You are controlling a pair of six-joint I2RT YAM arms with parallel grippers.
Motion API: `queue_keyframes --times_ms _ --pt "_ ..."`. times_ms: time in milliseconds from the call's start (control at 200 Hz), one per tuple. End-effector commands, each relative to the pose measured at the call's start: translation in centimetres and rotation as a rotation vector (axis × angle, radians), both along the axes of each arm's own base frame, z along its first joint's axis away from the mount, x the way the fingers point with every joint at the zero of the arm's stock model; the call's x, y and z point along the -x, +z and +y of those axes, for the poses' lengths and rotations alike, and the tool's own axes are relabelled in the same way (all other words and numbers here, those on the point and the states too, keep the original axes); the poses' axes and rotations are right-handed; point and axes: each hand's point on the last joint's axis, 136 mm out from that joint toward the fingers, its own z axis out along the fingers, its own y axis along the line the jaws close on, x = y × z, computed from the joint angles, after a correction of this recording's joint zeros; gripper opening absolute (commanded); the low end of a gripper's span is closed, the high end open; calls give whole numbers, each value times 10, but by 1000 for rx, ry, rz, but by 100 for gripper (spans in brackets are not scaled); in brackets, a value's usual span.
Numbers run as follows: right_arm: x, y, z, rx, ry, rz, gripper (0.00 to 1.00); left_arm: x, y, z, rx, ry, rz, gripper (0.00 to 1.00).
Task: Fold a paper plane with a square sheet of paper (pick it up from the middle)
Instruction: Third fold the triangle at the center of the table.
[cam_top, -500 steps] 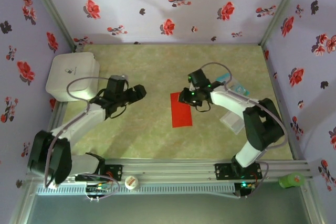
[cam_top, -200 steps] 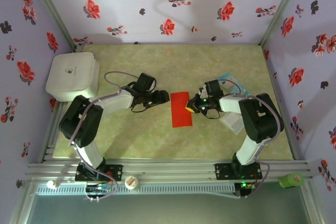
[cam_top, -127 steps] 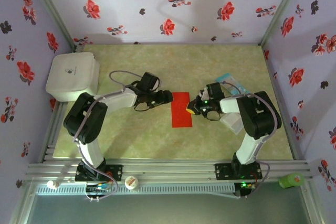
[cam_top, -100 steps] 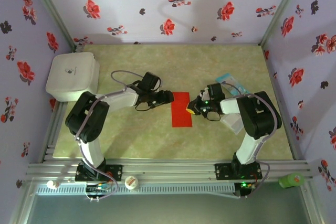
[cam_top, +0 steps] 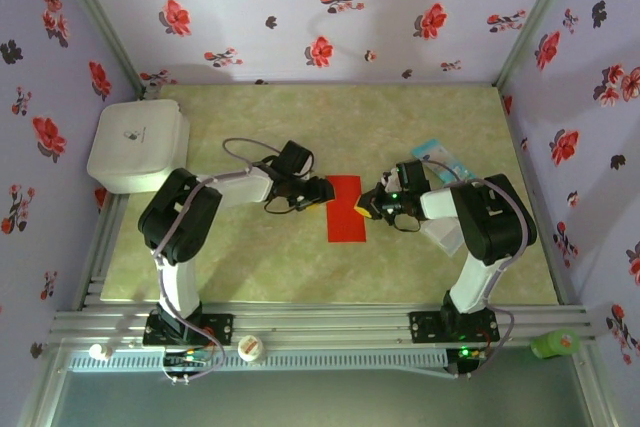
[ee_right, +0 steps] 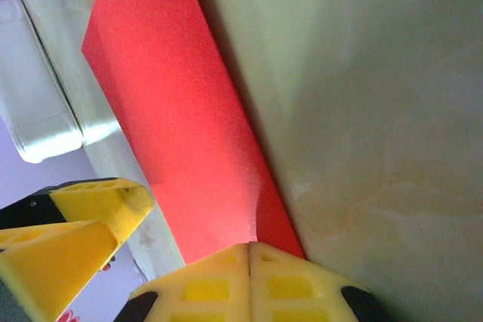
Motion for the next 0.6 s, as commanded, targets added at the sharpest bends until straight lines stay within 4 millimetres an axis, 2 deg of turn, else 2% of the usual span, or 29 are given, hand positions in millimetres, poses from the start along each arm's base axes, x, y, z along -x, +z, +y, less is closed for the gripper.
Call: queue_keyframes --times_ms 0,595 --pt "17 -36 -16 94 -48 110 6 0 1 -10 29 -2 13 49" --pt "18 -38 -18 106 -59 119 6 5 -14 -14 49 3 47 41"
